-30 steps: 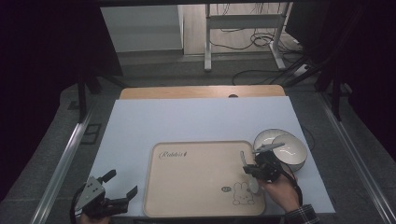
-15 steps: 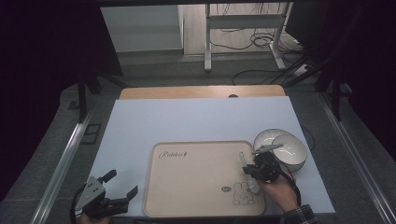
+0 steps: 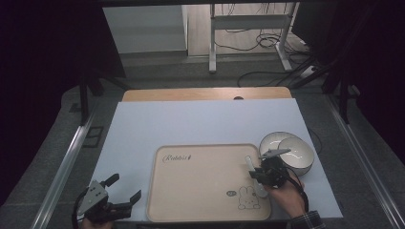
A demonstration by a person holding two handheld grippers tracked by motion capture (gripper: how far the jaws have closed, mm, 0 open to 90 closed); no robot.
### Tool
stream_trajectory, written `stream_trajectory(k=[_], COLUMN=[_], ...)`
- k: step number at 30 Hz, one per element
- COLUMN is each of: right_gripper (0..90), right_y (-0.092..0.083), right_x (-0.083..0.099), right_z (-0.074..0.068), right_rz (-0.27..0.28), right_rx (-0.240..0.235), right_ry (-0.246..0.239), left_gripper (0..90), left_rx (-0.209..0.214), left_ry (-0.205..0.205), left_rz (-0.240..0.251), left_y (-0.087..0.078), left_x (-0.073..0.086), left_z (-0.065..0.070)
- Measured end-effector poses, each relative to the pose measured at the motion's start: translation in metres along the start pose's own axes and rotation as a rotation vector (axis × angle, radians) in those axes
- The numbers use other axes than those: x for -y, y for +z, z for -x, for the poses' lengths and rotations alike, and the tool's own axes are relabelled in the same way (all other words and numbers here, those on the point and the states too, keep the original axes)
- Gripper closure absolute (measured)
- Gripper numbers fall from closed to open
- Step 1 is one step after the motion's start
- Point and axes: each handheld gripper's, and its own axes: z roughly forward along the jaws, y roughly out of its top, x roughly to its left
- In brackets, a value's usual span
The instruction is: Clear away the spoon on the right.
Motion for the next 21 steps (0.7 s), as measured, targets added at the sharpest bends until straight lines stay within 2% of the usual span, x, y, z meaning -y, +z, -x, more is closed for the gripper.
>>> stream_trajectory(k=[9, 13, 18, 21], right_gripper=[72.9, 77.5, 89.0, 89.5], right_y=[-0.008, -0.012, -0.008, -0.004], right_x=[-0.001, -0.001, 0.001, 0.0], right_z=[-0.001, -0.001, -0.005, -0.01], right_rz=[0.04, 0.064, 0.071, 0.08], right_rx=[0.015, 0.015, -0.005, -0.009], right_ry=[-0.006, -0.016, -0.033, -0.057], left_gripper=[3.6, 3.6, 3.6, 3.7], left_rx=[-0.001, -0.002, -0.001, -0.001], left_ry=[0.0, 0.0, 0.001, 0.001], left_rz=[0.0, 0.001, 0.002, 0.003], left_y=[0.0, 0.0, 0.0, 0.0], left_x=[0.0, 0.0, 0.0, 0.0], left_z=[0.0, 0.0, 0.0, 0.0])
